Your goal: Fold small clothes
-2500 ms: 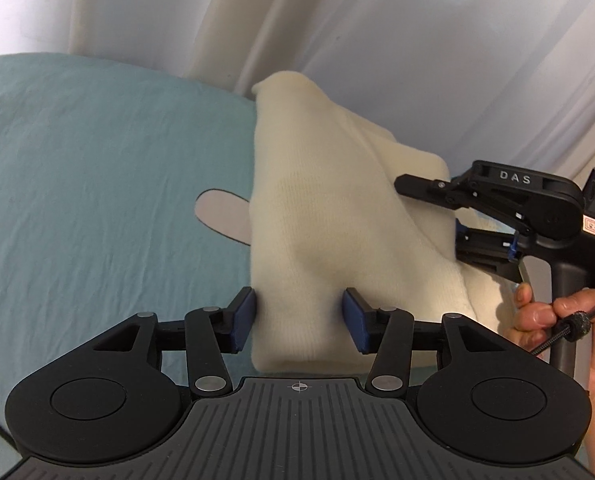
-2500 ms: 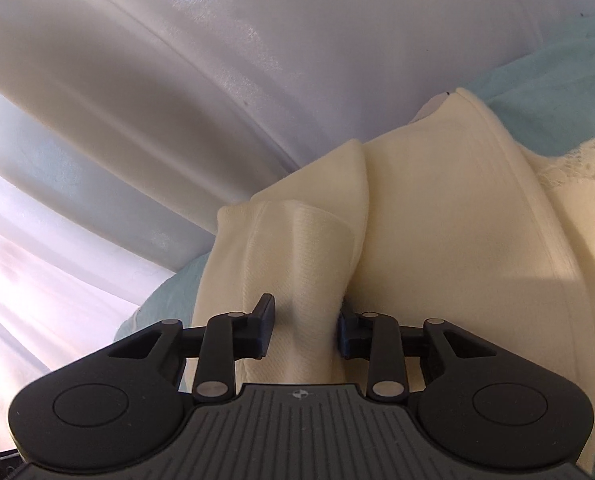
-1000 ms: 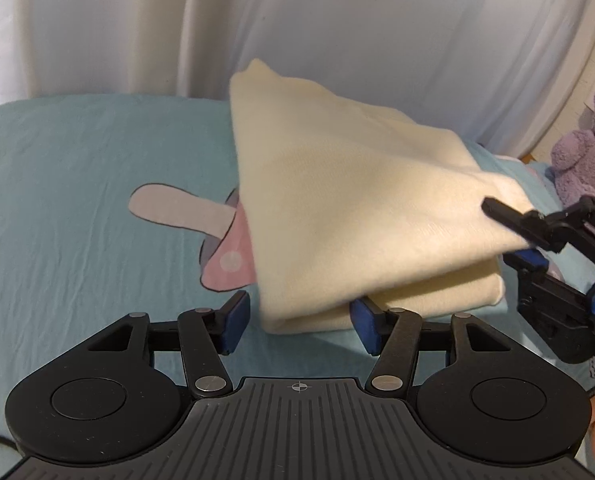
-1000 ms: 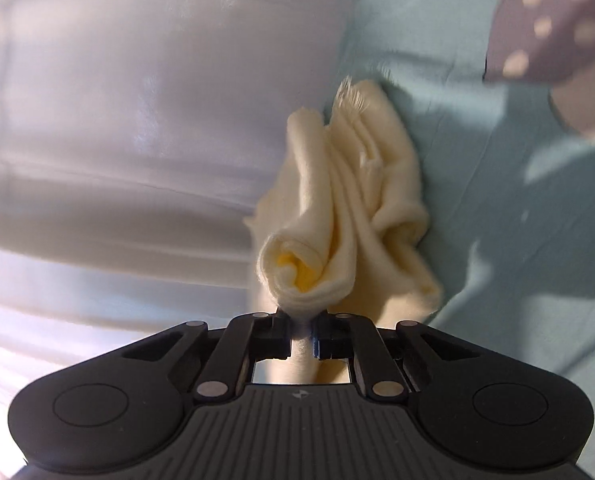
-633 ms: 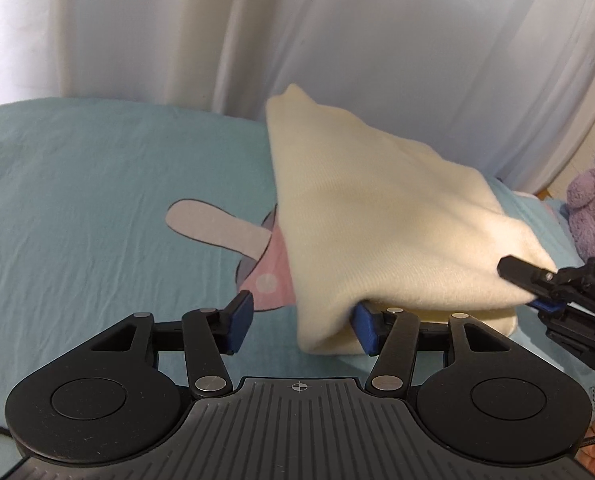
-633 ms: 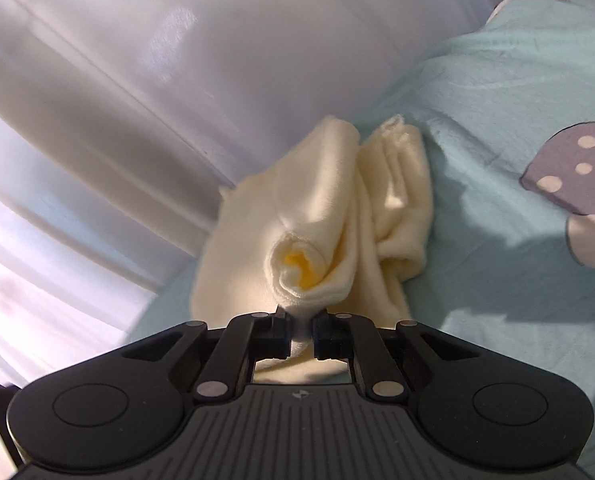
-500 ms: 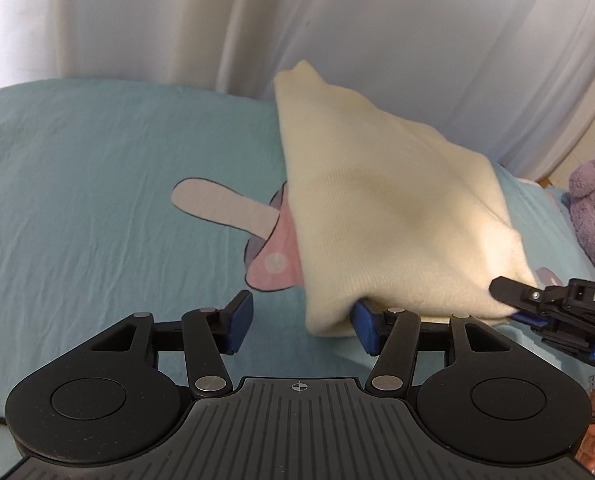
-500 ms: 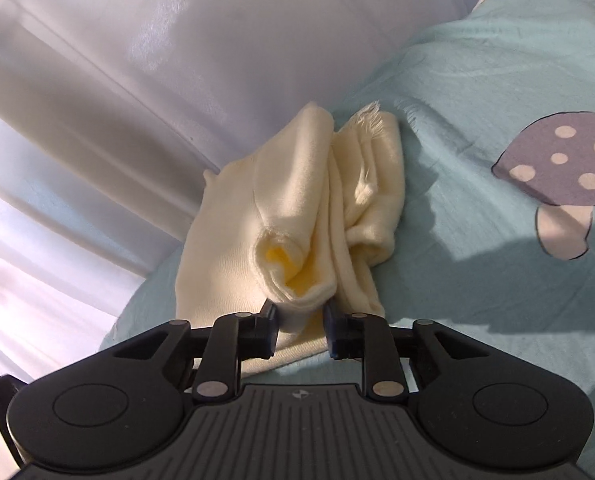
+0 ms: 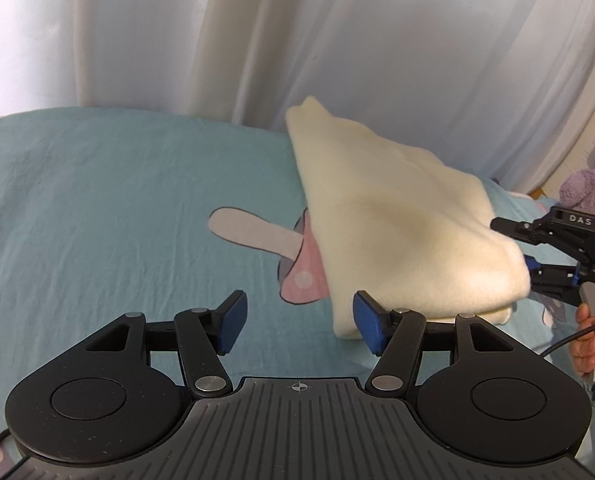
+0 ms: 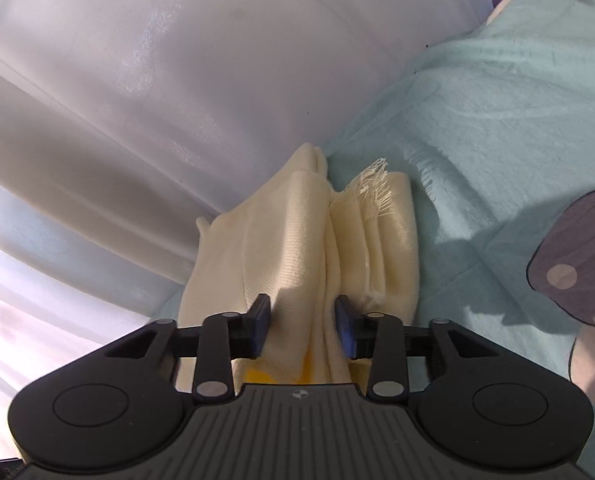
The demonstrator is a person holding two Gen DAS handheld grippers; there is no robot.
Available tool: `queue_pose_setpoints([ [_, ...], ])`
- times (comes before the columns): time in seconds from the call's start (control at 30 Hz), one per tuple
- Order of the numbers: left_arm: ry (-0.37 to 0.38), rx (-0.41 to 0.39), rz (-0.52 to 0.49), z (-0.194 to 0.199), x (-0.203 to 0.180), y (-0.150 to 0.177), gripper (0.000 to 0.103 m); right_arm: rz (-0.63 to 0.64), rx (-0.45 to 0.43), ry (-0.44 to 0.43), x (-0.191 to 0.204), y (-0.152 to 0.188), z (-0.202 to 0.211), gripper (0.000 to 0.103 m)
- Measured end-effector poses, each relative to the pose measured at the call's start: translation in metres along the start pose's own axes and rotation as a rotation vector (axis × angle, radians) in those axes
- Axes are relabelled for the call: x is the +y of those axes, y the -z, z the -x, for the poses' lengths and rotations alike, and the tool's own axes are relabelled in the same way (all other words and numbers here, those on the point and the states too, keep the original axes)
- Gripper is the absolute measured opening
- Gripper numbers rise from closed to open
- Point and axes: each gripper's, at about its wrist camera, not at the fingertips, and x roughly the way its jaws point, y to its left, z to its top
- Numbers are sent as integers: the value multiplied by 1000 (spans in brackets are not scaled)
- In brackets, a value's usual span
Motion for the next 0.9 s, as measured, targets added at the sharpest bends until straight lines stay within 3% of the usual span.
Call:
queue_pose_setpoints([
  [0.1,10,-12,-3,1,-4,-3,65,140,-62,40,23,2,7,17],
  [0.17,18,-16,-8,0,-6,-5,65,238,-122,77,35,5,11,6],
  [0.23,18,-16,-16,-4,-9,-10,65,358,-141,171,43,8,8,6],
  [0.3,21,-23,-32,-7,-13,-14,65,353,-112,188,39,10,2,6],
  [0.4,34,-23,-50,-10,-17,-17,66,274,-100,85,29,7,11,9],
  [0.47,50,-17,-45,-12,-17,-16,67,196,-68,-1,19,2,13,16],
  [0.53,57,-2,-39,-16,-16,-15,67,142,-26,-33,12,0,8,24],
  [0.67,64,13,-35,-20,-18,-15,67,78,45,-76,6,-1,-9,24],
  [0.73,77,22,-32,-23,-20,-16,67,130,36,-18,14,0,-12,8],
  [0.8,85,28,-32,-25,-20,-18,67,189,-10,-2,26,1,-3,8],
  [0.9,75,7,-53,-23,-21,-24,67,2,-33,-236,8,-4,10,7],
])
